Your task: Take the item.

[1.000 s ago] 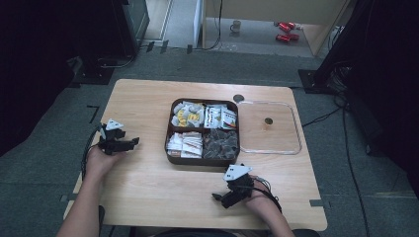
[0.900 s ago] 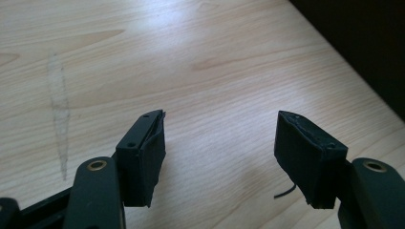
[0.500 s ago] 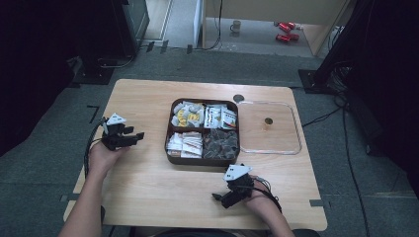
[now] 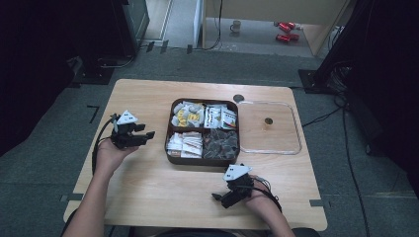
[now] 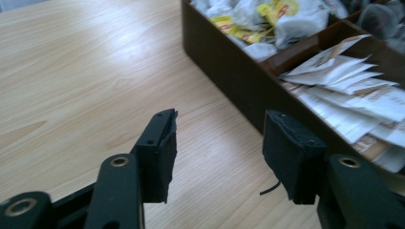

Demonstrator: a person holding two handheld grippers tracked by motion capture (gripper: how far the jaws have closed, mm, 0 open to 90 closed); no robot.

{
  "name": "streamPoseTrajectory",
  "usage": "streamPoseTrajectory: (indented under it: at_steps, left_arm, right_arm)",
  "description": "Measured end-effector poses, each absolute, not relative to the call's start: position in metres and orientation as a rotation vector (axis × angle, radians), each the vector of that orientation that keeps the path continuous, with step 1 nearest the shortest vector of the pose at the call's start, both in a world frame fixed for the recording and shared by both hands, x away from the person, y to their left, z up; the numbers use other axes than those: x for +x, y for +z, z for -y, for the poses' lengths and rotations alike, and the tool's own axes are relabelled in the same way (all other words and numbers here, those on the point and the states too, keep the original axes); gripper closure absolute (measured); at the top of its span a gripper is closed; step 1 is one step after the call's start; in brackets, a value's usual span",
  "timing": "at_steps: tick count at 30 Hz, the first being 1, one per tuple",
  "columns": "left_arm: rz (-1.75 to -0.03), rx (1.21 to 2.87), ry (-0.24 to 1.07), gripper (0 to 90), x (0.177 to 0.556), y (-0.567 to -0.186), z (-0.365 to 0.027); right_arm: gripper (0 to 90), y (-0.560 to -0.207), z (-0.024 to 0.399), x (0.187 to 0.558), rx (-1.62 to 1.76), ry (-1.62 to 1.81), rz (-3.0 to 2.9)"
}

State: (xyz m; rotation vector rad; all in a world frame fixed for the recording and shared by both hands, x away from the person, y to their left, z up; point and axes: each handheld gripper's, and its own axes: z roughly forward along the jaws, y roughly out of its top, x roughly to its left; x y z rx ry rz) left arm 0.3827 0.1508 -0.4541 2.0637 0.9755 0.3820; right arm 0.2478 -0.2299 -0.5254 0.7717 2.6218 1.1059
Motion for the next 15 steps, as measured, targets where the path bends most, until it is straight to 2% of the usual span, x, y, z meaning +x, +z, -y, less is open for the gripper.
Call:
streamPoseTrajectory:
  at_steps: [15]
  left_arm:
    - [-0.871,2.071,0.293,53.4,0.38,-0.434,-0.123]
  right_arm:
    - [0.0,-0.525,0.229,0.248,0.764,1.106,-2.627]
